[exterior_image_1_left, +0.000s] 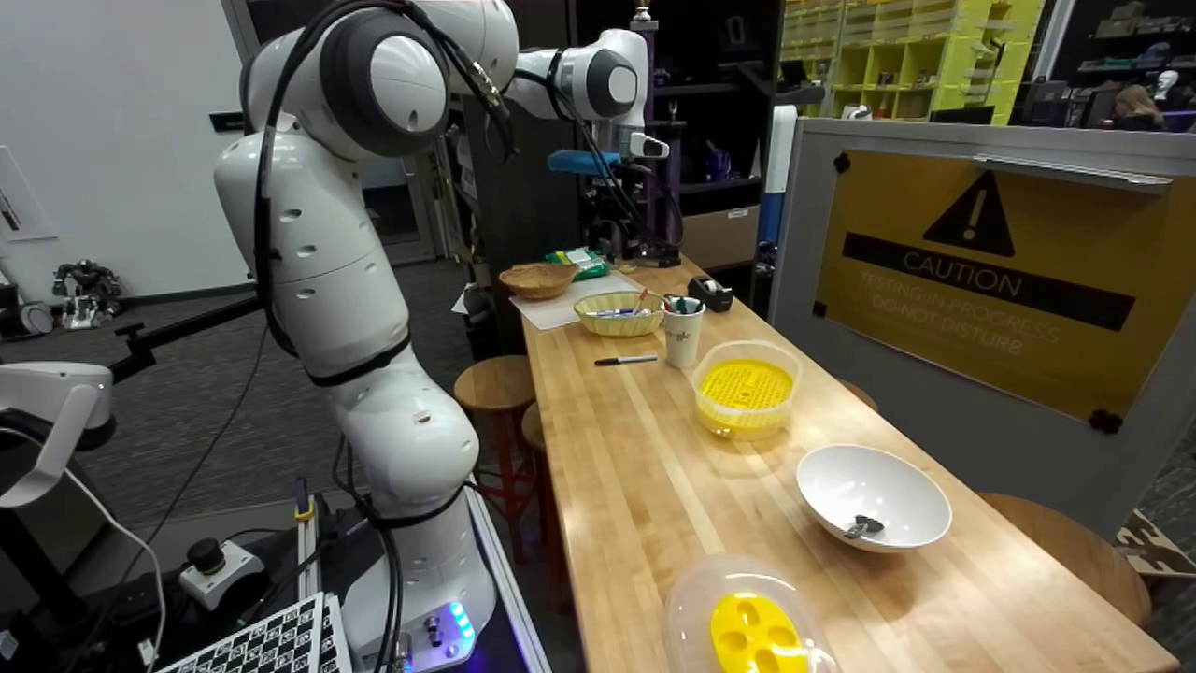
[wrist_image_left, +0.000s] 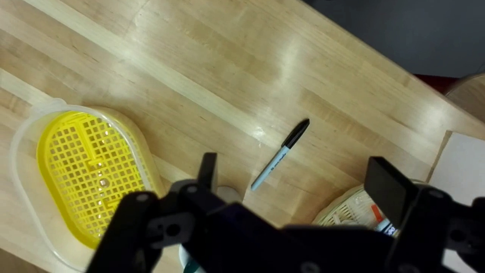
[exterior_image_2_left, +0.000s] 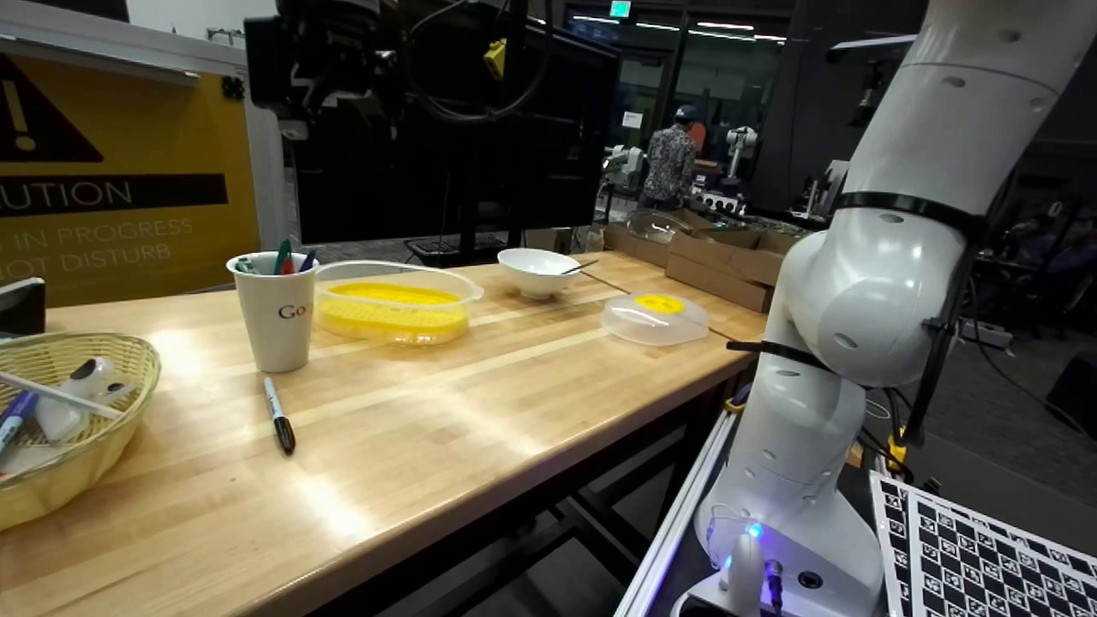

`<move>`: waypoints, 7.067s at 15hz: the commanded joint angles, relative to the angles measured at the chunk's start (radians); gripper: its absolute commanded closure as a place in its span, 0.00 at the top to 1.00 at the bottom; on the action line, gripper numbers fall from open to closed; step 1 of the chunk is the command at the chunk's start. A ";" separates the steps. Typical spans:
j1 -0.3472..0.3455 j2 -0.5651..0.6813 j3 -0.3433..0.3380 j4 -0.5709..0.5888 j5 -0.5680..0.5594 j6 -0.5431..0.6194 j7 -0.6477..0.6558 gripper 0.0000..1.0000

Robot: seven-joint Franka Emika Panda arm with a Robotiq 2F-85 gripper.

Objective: Push the cup to the right

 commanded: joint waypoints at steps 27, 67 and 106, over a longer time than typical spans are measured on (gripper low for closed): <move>-0.031 0.226 -0.092 0.210 0.014 0.084 0.102 1.00; -0.041 0.363 -0.141 0.169 0.035 0.185 0.118 1.00; -0.045 0.409 -0.160 0.172 0.044 0.227 0.129 0.48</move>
